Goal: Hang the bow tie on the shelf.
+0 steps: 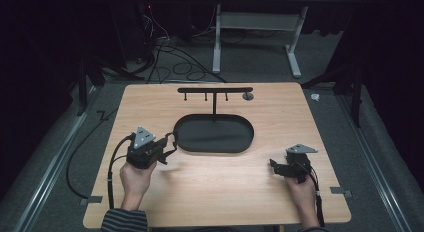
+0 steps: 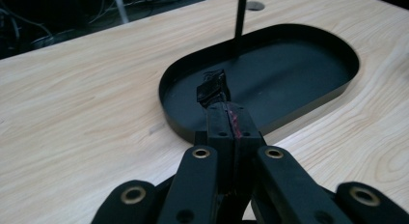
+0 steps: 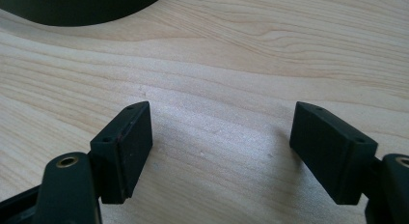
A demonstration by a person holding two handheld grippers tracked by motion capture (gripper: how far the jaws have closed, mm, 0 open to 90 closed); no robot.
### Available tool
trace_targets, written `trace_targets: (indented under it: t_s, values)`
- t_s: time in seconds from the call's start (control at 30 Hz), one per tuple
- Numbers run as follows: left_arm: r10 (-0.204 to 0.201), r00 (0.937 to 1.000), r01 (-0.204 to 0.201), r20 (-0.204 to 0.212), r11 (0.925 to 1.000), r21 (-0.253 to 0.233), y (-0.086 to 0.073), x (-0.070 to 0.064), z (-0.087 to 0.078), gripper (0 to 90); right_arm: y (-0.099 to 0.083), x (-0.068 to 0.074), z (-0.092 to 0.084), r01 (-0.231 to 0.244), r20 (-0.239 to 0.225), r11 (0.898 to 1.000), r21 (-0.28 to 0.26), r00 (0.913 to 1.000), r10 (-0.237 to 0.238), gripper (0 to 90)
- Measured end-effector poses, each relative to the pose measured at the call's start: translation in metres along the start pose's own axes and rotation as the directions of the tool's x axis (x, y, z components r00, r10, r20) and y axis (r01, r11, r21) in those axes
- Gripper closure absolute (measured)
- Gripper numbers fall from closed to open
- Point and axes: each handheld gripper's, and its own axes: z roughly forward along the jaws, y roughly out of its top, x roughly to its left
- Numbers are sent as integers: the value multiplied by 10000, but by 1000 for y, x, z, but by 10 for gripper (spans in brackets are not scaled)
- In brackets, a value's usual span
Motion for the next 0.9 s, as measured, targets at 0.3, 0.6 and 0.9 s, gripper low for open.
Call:
trace_targets:
  t_s: [0.3,0.6,0.9]
  values:
    - [311,9975,-308,641,9995,-45,24,-9,16,895,0,0,0,4,-4,10000,-2,10000,-4,240]
    - [572,9935,-572,980,9984,-30,42,-14,27,895,0,0,0,5,-6,10000,-2,10000,-5,241]
    - [667,9888,-645,1333,9977,-201,61,-19,41,895,0,0,0,14,-12,10000,-2,10000,-14,240]
